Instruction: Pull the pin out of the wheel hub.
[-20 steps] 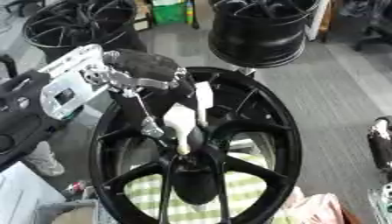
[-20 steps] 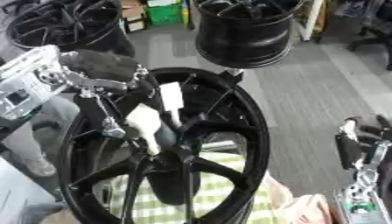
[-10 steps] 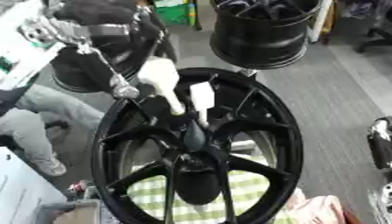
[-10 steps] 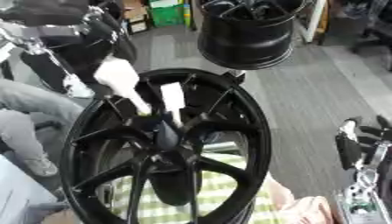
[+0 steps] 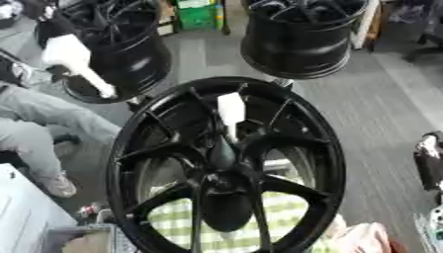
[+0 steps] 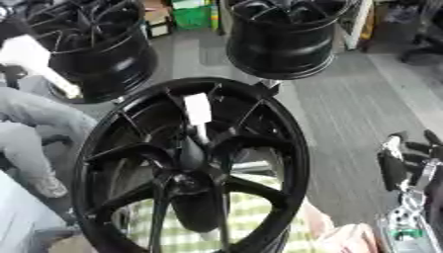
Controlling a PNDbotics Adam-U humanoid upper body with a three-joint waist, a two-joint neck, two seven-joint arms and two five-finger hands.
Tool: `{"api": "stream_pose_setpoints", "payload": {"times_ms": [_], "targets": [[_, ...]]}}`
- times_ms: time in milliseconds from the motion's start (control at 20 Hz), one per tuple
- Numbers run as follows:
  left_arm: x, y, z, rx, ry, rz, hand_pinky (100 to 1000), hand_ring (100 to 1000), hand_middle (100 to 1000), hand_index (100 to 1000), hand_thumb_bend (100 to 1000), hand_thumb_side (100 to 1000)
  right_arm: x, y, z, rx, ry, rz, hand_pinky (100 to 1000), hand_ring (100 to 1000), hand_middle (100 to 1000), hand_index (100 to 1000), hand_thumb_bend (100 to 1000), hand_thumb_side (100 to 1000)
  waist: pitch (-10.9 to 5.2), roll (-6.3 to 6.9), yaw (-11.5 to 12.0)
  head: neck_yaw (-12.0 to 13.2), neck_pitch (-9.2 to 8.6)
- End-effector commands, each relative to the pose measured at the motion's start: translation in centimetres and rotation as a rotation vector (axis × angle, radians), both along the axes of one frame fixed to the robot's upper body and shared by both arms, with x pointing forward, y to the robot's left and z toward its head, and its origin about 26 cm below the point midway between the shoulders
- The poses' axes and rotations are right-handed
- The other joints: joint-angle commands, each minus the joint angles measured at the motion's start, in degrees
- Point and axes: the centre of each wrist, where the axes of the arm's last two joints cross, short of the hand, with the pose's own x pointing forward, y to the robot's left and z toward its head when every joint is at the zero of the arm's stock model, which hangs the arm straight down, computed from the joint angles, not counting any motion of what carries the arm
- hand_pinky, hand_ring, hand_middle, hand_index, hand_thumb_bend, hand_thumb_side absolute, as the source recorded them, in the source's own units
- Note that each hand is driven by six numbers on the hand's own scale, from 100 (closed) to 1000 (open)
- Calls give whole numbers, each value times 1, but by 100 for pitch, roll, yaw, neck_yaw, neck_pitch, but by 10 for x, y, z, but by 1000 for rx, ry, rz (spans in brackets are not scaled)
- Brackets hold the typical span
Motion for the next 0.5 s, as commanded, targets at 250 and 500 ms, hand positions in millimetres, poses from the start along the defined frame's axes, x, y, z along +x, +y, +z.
{"api": "stream_pose_setpoints", "payload": {"times_ms": [250,500], "targets": [[-13,96,-51,358,187,76,705,650,701,845,347,319,0,-2,4,2,-15,-9,574,599,635,902,100,558,-52,-52,9,-7,-15],[-26,118,-108,309,122,332,807,789,852,919,398,412,0,-1,4,10,-17,-11,574,598,635,902,100,557,-22,-115,-37,2,-15]]}}
